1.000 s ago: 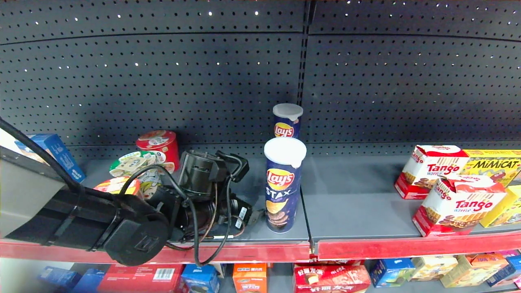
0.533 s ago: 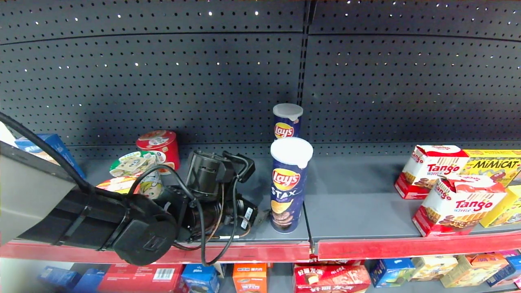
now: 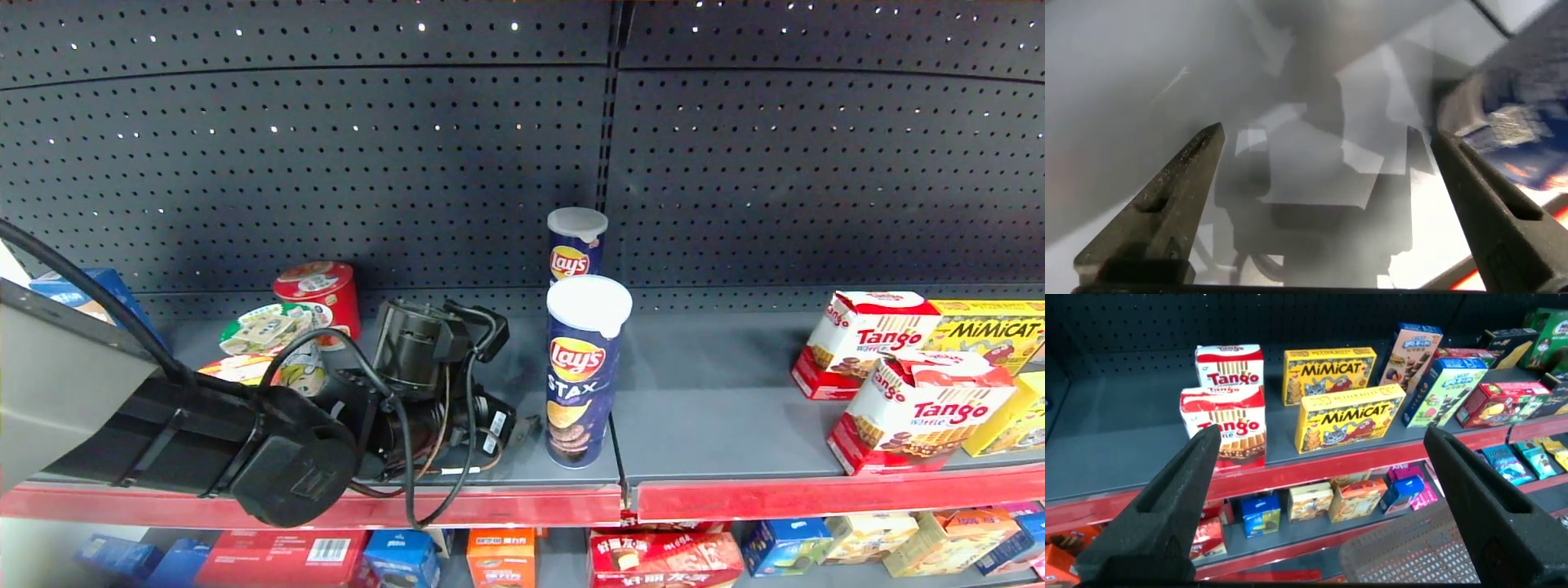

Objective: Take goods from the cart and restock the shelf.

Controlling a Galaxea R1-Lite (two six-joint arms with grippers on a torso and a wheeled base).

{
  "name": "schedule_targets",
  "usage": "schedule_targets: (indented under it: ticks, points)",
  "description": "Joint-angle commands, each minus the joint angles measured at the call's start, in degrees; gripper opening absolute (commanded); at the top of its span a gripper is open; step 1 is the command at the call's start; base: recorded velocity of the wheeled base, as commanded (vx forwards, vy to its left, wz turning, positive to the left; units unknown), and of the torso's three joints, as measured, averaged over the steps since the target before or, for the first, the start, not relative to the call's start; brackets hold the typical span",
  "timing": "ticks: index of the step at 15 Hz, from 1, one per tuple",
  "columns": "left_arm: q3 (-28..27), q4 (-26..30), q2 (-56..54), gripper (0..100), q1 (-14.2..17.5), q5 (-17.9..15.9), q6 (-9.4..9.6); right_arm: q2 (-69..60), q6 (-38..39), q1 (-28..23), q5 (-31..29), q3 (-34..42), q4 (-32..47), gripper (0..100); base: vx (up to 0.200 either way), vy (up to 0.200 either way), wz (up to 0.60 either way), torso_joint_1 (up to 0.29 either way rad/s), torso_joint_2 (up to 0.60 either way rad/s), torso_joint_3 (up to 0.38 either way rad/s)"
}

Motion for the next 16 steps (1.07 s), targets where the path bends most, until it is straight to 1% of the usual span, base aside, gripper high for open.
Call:
schedule_targets:
  ticks: [1,2,4,5,7,8,9,10,11,12,13,15,16]
  points:
    - [0.82,0.02,-1.77,100,0.84,0.12,-1.49,-0.23,0.01,0.01,0.01,-0.28,0.06,100,0.000,0.000,0.00,0.000,0.00,0.000]
    - [1.35,0.02,-4.14,100,1.01,0.74,-2.99,-0.41,0.01,-0.08,0.01,-0.10,0.06,100,0.000,0.000,0.00,0.000,0.00,0.000]
    - [2.49,0.02,-8.10,100,1.89,1.00,-3.87,-0.85,0.09,-0.17,0.01,0.25,0.06,100,0.000,0.000,0.00,0.000,0.00,0.000]
    - [5.04,0.02,-13.46,100,3.04,1.09,-3.87,-0.93,0.18,-0.08,0.10,0.25,0.06,100,0.000,0.000,0.00,0.000,0.00,0.000]
    - [7.50,0.11,-19.26,100,5.15,1.27,-3.60,-0.93,0.18,0.01,0.10,0.16,0.06,100,0.000,0.000,0.00,0.000,0.00,0.000]
    - [9.43,0.63,-24.53,100,6.99,1.79,-3.60,-1.02,0.27,0.01,0.10,0.25,0.06,100,0.000,0.000,0.00,0.000,0.00,0.000]
    - [10.14,2.48,-28.49,100,8.75,2.14,-3.34,-1.11,0.27,-0.08,0.19,0.33,0.14,100,0.000,0.000,0.00,0.000,0.00,0.000]
    - [10.93,5.12,-34.11,100,13.50,2.50,-2.11,-1.46,0.27,0.01,0.27,0.33,0.14,100,0.000,0.000,0.00,0.000,0.00,0.000]
    - [12.07,5.38,-37.36,100,17.36,2.41,-0.53,-1.29,0.27,0.10,0.27,0.33,0.06,100,0.000,0.000,0.00,0.000,0.00,0.000]
    - [13.74,5.38,-40.97,100,22.02,2.14,1.41,-1.29,0.27,0.18,0.27,0.33,0.06,100,0.000,0.000,0.00,0.000,0.00,0.000]
    - [15.85,5.47,-45.89,100,27.29,1.00,2.37,-1.29,0.27,0.27,0.27,0.42,0.14,100,0.000,0.000,0.00,0.000,0.00,0.000]
    - [18.75,5.55,-52.83,100,31.07,-1.64,2.20,-1.37,0.27,0.45,0.27,0.42,0.32,100,0.000,0.000,0.00,0.000,0.00,0.000]
    - [20.24,5.55,-55.29,100,31.69,-1.90,2.20,-1.46,0.27,0.54,0.27,0.42,0.32,100,0.000,0.000,0.00,0.000,0.00,0.000]
